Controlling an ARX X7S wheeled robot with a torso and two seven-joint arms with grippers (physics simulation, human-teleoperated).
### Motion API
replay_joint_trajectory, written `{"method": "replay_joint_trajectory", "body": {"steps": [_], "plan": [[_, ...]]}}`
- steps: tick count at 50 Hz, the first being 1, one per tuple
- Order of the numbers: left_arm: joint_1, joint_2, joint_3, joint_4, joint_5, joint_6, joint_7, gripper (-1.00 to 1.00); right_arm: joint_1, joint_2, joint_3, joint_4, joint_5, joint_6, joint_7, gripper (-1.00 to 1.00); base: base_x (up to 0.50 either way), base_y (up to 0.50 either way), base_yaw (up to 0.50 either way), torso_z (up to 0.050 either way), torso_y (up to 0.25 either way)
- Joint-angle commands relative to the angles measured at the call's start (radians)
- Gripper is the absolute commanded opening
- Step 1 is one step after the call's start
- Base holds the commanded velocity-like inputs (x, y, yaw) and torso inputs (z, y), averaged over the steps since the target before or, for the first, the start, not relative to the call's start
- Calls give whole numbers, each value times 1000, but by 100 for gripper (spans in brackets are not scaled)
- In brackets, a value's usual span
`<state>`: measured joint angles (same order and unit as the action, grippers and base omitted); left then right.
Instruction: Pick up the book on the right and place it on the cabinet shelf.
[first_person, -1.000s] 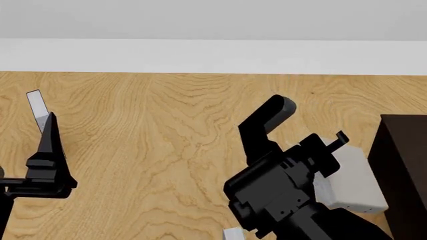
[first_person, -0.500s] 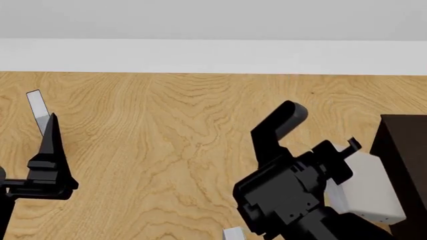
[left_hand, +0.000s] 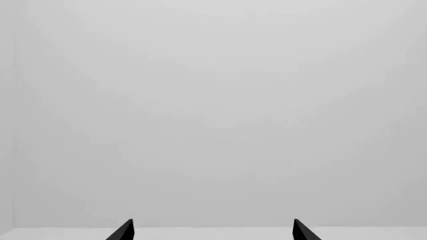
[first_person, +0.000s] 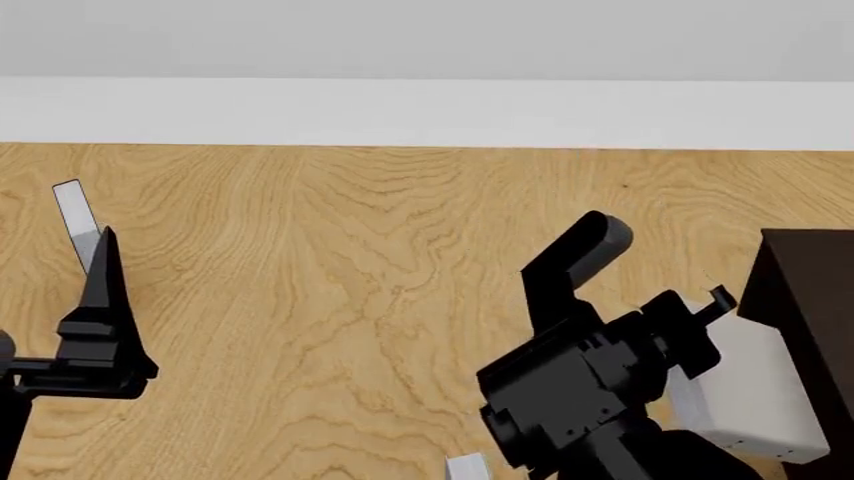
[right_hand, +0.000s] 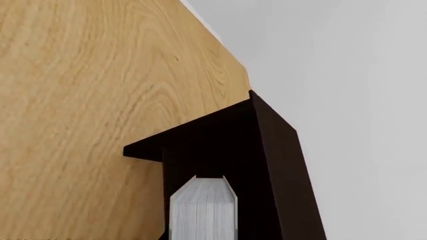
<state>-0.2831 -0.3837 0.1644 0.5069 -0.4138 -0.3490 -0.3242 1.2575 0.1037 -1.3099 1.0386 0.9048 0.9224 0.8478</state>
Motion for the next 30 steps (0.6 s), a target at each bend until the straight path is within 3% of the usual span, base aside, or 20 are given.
{"method": "replay_joint_trajectory", "body": {"steps": [1,9,30], "plan": [[-2,-2,3,-4,-1,1,-2,100,12,-35,-57,109,-119,8,-36,-100,0,0,0,0,0],[-4,-2,7,-10,1,5,-2,100,2,-87,-75,243,-153,-56,-99,-100,0,0,0,1,1],[-5,-5,20,-18,7,12,-2,100,-39,-77,-74,266,-255,-39,-117,-100,0,0,0,0,1]]}}
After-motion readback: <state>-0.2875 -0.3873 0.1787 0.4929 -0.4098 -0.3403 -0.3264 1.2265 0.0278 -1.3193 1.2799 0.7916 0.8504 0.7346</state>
